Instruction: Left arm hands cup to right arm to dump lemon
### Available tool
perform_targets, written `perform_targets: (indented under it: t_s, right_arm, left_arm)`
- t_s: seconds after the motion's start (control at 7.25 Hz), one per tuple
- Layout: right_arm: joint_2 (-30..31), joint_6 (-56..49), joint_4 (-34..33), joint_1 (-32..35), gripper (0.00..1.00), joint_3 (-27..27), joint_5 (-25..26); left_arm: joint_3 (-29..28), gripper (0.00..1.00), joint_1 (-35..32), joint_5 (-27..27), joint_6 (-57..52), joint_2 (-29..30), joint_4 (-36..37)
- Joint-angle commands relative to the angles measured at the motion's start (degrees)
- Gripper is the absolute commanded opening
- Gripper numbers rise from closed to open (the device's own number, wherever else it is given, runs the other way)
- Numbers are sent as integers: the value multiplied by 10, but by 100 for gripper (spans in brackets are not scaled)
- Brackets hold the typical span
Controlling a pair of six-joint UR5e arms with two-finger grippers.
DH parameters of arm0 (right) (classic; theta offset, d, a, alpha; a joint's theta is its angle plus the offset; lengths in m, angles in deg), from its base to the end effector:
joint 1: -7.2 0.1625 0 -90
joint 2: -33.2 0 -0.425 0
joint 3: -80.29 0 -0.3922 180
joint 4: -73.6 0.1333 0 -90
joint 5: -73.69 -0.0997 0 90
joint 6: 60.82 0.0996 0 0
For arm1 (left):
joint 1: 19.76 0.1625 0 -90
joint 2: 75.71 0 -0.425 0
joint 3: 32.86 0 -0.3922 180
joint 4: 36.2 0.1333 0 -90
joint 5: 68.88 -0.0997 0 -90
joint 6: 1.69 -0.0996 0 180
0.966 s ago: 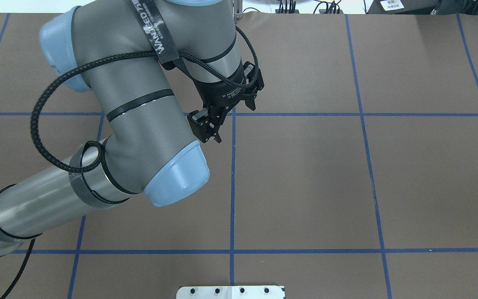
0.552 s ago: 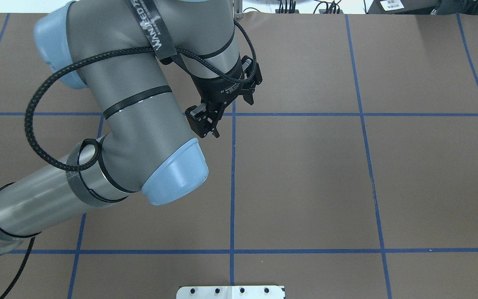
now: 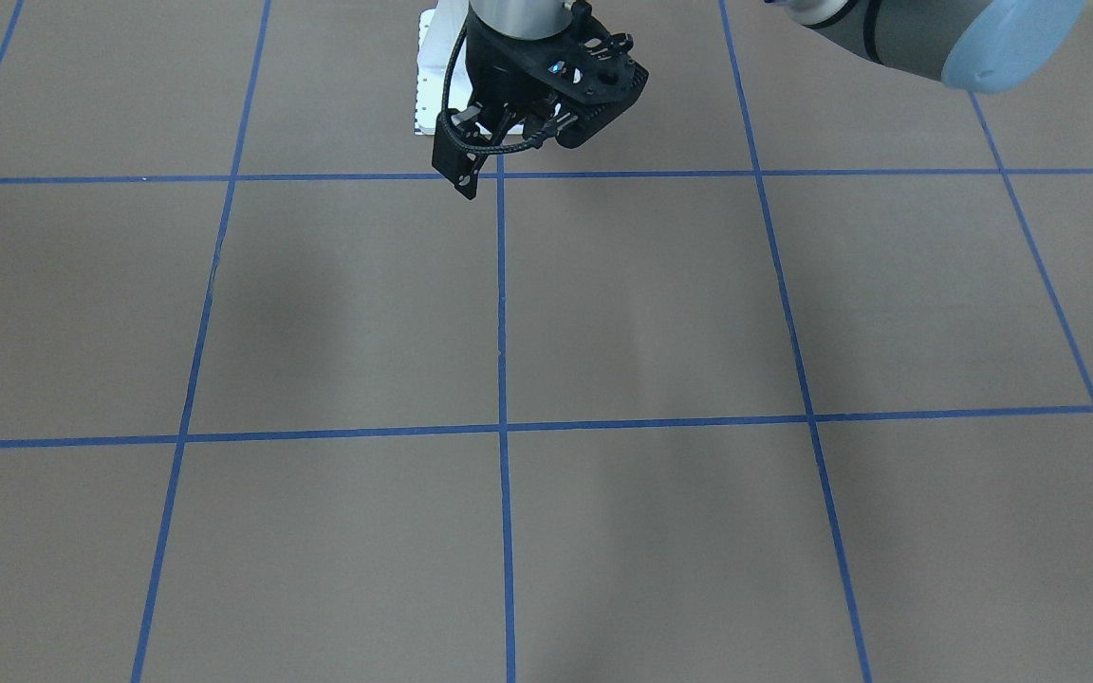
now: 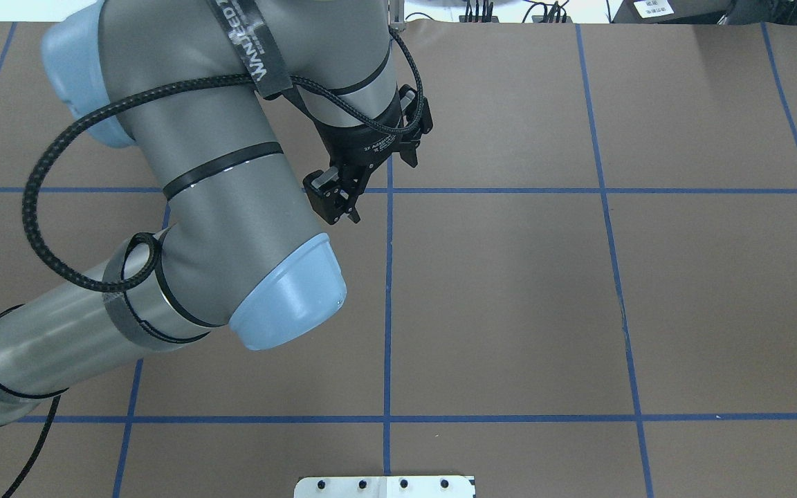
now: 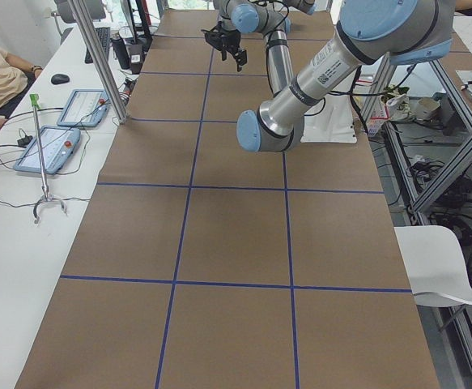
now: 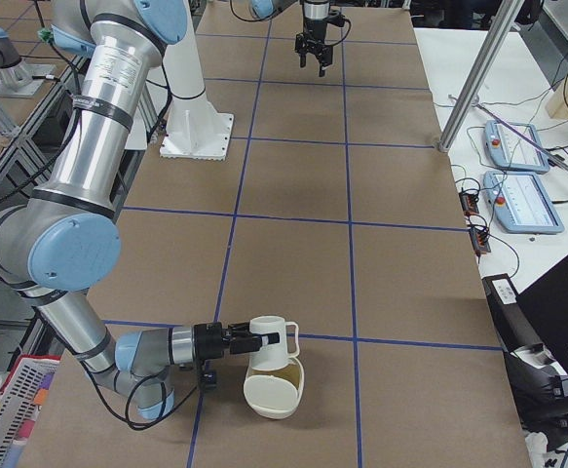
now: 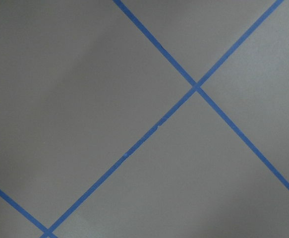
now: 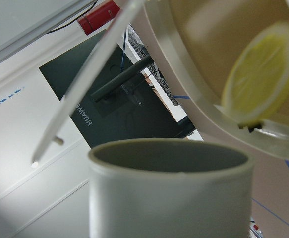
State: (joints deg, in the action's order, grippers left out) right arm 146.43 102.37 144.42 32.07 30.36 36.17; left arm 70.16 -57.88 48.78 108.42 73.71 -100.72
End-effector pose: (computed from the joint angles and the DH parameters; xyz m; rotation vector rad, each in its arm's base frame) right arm 0.0388 -0.2160 0.7966 -0.0293 -2.1266 1.9233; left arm 0.4315 -0.4492 -0.0079 -0.3316 0.8853 -0.7444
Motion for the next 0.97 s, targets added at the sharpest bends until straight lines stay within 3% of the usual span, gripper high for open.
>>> perform_targets:
  t_s: [0.0, 0.69, 0.83]
  right_arm:
    - [1, 55, 2, 7, 0, 2, 0]
    - [-6, 46, -8, 5, 0, -8, -4]
    - [-27, 16, -60, 4, 0, -20, -13]
  left_arm:
    - [5, 100, 2, -13, 0, 3, 4]
    - [5, 100, 1, -24, -2, -2, 11]
    - [5, 100, 2, -30, -2, -1, 12]
